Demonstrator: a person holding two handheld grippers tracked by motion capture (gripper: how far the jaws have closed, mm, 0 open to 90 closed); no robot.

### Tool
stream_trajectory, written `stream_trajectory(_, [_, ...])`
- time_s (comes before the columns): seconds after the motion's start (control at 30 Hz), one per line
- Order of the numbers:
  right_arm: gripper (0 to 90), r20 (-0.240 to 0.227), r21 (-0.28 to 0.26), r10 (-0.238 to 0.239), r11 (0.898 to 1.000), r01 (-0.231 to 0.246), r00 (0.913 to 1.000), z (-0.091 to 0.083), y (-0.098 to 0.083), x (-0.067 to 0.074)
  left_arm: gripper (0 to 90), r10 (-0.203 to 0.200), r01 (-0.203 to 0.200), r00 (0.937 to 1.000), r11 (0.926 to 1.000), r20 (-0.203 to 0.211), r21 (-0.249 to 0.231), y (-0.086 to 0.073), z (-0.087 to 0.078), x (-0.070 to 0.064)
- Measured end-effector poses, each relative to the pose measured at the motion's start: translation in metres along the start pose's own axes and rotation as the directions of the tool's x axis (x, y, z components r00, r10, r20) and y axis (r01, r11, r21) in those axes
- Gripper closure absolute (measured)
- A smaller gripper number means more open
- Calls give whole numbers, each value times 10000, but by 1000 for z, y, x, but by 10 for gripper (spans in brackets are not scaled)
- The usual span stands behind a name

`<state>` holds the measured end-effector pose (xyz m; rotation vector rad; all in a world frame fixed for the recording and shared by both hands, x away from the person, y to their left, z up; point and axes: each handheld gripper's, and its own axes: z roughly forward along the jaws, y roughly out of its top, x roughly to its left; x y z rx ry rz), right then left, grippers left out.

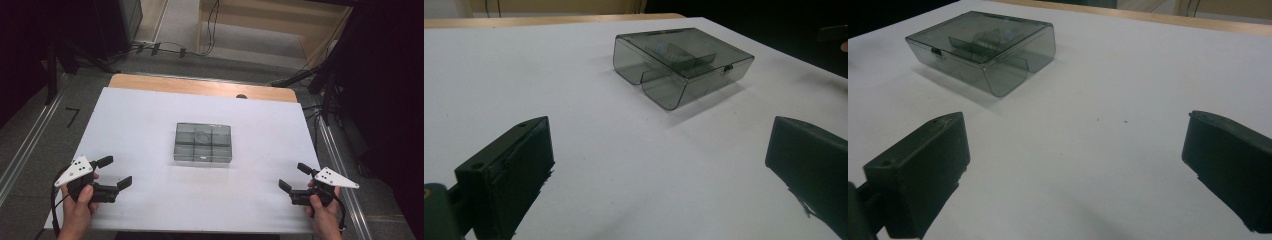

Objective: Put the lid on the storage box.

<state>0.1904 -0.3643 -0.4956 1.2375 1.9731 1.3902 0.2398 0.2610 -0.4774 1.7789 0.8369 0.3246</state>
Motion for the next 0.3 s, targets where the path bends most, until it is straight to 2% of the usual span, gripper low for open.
stream_trajectory(0.13, [0, 109, -62, 208, 9998, -208, 9997, -4, -4, -10, 0, -271, 272, 9996, 9994, 29, -195, -2, -3, 6])
stream_trajectory(0.3, [0, 88, -75, 268, 9996, -267, 9996, -2, -7, -16, 0, -301, 301, 9995, 9994, -43, -156, -3, -1, 9])
